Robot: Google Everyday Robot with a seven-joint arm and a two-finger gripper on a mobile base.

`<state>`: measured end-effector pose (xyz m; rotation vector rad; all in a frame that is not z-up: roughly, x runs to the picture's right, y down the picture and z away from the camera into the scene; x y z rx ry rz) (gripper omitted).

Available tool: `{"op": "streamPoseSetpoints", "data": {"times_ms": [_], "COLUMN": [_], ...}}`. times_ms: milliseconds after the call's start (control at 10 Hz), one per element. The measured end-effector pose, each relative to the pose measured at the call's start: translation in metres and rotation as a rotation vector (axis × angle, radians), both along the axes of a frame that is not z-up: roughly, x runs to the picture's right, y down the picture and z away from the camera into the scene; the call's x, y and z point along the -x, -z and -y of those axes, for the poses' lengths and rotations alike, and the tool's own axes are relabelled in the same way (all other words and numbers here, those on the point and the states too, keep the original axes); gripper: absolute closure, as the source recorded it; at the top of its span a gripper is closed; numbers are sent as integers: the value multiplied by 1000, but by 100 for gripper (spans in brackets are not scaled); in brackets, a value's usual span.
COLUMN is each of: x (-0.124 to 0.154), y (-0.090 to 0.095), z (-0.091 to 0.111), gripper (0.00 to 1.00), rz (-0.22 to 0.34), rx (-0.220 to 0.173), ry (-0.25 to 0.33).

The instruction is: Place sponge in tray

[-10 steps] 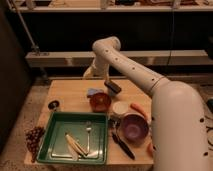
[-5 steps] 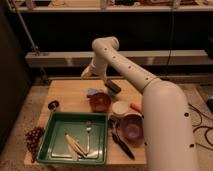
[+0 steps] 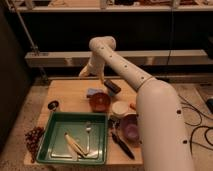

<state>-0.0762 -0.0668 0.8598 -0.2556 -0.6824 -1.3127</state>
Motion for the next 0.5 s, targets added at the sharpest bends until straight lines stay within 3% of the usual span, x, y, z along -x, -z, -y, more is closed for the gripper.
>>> {"op": "streamPoseSetpoints", "data": {"times_ms": [300, 500], "x": [0, -6], "y": [-4, -22], "z": [-5, -20], "gripper": [20, 20], "rz": [-5, -18], "rx": [1, 3], "ry": [8, 8]}}
